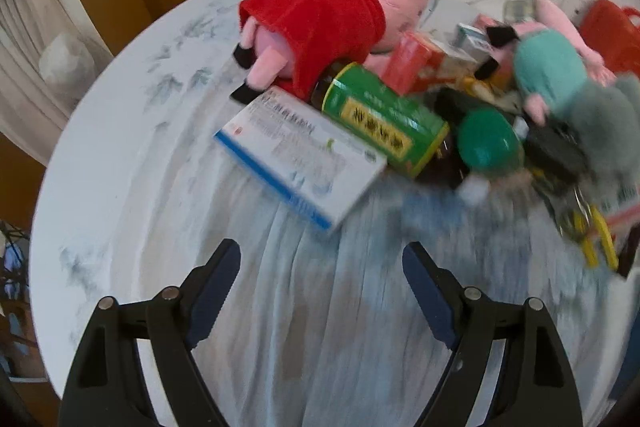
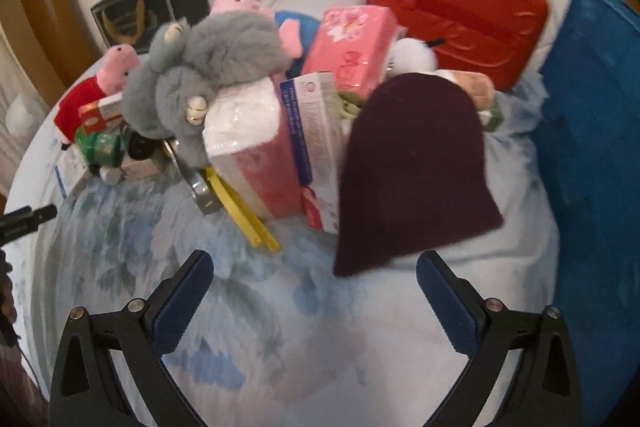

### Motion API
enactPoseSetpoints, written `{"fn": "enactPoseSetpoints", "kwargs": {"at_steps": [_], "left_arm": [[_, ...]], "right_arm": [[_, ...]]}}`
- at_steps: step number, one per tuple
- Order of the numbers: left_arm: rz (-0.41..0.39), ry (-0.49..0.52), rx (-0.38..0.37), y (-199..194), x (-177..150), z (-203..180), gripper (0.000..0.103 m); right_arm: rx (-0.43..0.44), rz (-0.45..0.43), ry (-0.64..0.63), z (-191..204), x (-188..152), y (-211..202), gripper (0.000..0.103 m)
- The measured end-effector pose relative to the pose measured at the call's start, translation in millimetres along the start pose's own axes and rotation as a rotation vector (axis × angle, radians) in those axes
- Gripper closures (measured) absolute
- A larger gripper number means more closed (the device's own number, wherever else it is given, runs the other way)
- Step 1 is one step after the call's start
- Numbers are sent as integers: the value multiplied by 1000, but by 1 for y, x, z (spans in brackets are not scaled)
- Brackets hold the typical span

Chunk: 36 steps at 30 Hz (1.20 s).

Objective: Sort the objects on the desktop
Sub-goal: 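Move both tools back toward the pile on the table, then grasp the white-blue paracetamol box with the left tool while the right grasps a plastic-wrapped pack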

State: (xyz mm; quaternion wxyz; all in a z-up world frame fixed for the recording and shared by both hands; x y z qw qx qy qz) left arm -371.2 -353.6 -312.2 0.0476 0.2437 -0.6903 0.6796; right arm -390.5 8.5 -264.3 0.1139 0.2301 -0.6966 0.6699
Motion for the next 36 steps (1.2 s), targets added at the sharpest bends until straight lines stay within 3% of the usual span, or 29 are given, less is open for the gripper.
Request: {"fn": "enactPoseSetpoints", "kwargs": {"at_steps": [5,11,13,16,22,27,31,33,34,36], "left_arm": [[4,-78,87,38,38,15,20],[-14,-177,107,59,60,31,7],[23,-176,146,71,60,35,4],[22,-226,78,79,56,40,0],[32,-227,81,81,57,39,4],[25,-169,60,70,40,35,21],[37,-138,41,61,23,36,26],[39,-136,40,58,16,38,27],[42,-135,38,56,11,38,27],[43,-128,34,52,3,38,27]], "right_arm": [[17,-11,-3,6,26,13,0],[31,-35,-85,30,51,23,0],[46,-17,-86,37,53,35,0],[71,-1,-80,45,56,48,0],[64,13,-82,54,61,66,1],[65,7,-83,53,62,67,14],[74,12,-65,48,60,65,19],[82,14,-64,48,59,64,28],[106,16,-57,48,58,62,40],[108,16,-62,50,56,59,44]]}}
Point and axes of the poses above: each gripper's, at about its wrist camera, not at the fingertips, and y roughly the way its jaws point, z to its left, x to its top, the point moved 7 cm from there along y, roughly the way its jaws point, and after that the axes turned 5 degrees about -x, right-handed, at the moved point
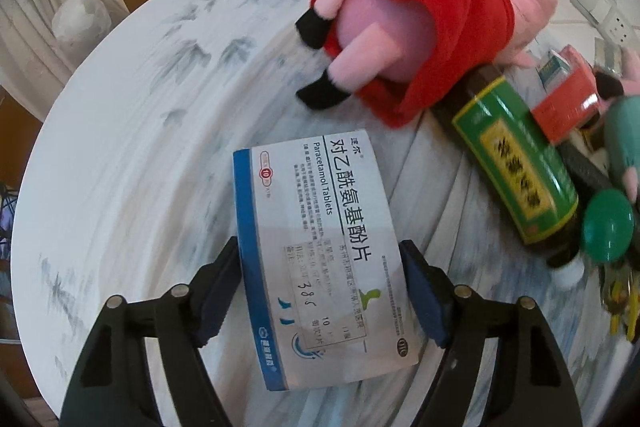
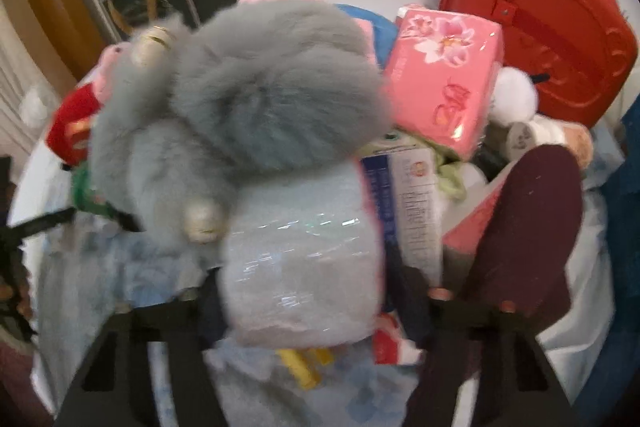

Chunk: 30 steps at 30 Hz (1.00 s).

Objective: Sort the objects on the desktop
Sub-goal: 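Grasp the white-blue paracetamol box with the left tool while the right grasps a plastic-wrapped pack, then carry the paracetamol box and wrapped pack over the blue crate with both tools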

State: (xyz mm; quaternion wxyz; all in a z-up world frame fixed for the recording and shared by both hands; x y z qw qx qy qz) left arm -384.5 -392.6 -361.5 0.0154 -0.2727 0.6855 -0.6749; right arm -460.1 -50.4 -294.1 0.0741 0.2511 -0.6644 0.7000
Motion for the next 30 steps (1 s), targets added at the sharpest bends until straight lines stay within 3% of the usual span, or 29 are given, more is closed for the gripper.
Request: {"fn": "enactPoseSetpoints", "kwargs": {"at_steps": [8,13,19,25,30], "left_arm": [[-4,43,-26,-22,-32,-10,27],[-38,124,-20,-59,-60,-13,27],[-121,253,-8,-110,-71,-16,27],[-207,336,-117,-162,-91,-54,27],[-309,439,-164,-214,-121,-96,27]], "right_arm": [[9,-8,30,-2,0,-1,46],[-3,-50,19,-3,-12,-30,48],[-30,-129,39,-18,-37,-90,49],[-104,-255,80,-39,-81,-169,49],[-161,-390,118,-54,-118,-246,49]]}}
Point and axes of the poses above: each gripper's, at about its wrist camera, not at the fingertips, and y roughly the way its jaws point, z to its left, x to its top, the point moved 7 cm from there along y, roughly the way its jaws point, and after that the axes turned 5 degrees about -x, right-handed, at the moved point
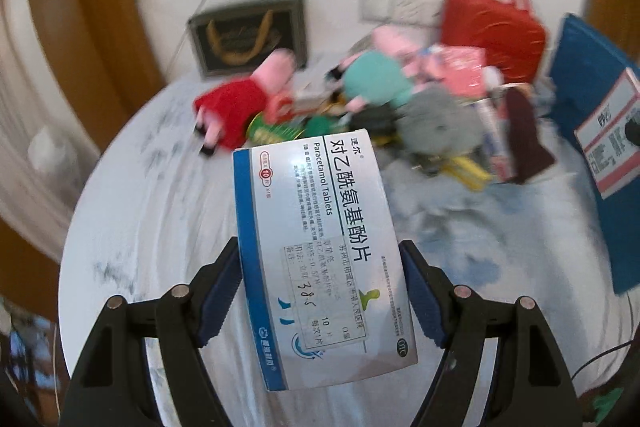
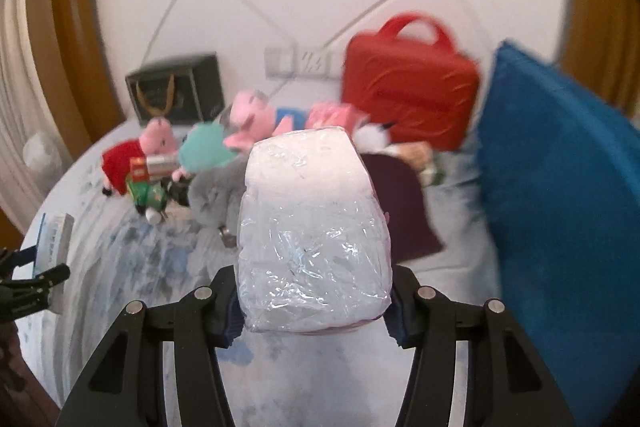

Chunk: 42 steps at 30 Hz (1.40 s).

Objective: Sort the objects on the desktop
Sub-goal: 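Carry the paracetamol box and wrapped pack over the blue crate with both tools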

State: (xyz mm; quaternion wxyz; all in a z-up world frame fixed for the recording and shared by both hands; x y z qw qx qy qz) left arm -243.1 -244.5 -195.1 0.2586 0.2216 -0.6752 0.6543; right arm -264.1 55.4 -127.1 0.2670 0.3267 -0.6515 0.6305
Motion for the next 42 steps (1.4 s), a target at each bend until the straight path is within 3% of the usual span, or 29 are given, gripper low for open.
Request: {"fn": "enactPoseSetpoints", "kwargs": {"at_steps": [9,18,26,34,42], "left_arm": [[-177,161,-107,-64,19,-81,27],[-290,259,-194,-111,30,-175,27],[-381,289,-240,-140,46,-296,27],[-485,311,-290,-184,65,-448,27],[-445,361,-292,-183,72,-571,27]], "right_arm": [[-141,-226,84,-42,-14,-135,49],[-265,-421,166,-103,-17,-225,49],[-314,-509,184,-199,-20,-258,49],[-329,-527,191,-334,-32,-272,49],[-267,-456,168,-426,-44,-245,49]]}}
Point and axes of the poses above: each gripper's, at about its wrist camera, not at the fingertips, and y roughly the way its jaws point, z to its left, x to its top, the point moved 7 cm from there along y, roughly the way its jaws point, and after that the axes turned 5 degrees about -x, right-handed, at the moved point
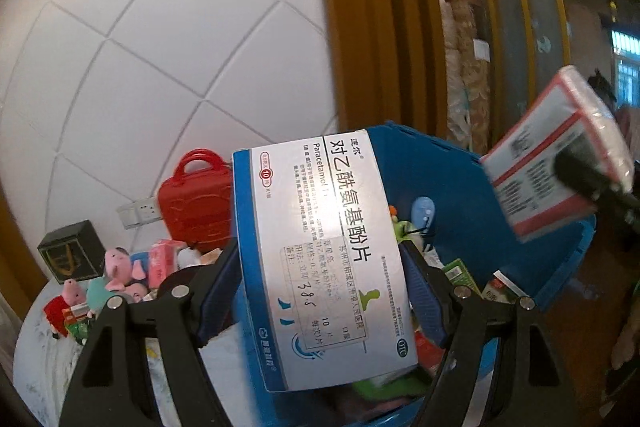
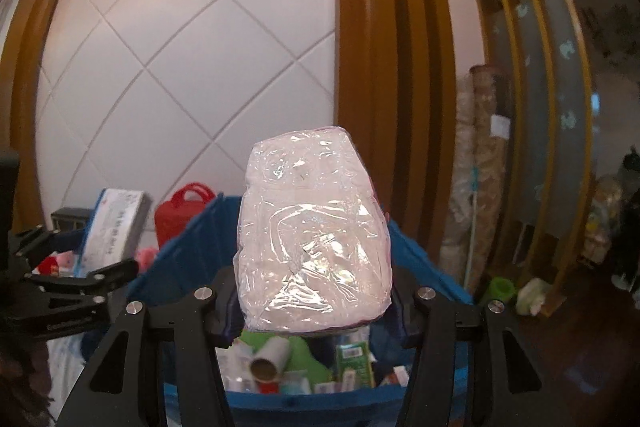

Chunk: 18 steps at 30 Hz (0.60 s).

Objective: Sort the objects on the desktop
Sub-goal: 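Carry the paracetamol box and wrapped pack over the blue crate with both tools, then open both tools to drop the box and pack into the crate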

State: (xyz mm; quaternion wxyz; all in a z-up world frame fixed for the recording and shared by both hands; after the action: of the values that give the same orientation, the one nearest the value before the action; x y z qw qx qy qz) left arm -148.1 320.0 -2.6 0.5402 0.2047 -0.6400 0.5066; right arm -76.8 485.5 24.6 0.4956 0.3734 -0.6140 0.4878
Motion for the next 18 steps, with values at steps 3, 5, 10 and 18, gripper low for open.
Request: {"fn": "enactPoseSetpoints", "kwargs": {"at_steps": [3,5,10,18], "left_arm": [[43,33,8,20,1,-25,27],[81,40,8,35,-2,-37,27],[144,51,18,55,-12,-52,27],[165,39,64,67,-8,-51,27]], "right_arm": [[9,38,1,-15,-11,18,49],[-2,60,-12,-21,-19,29,49],[-30,125,-57,-27,-30,66,49],[-51,177,-135,-17,-40,98,49]]}}
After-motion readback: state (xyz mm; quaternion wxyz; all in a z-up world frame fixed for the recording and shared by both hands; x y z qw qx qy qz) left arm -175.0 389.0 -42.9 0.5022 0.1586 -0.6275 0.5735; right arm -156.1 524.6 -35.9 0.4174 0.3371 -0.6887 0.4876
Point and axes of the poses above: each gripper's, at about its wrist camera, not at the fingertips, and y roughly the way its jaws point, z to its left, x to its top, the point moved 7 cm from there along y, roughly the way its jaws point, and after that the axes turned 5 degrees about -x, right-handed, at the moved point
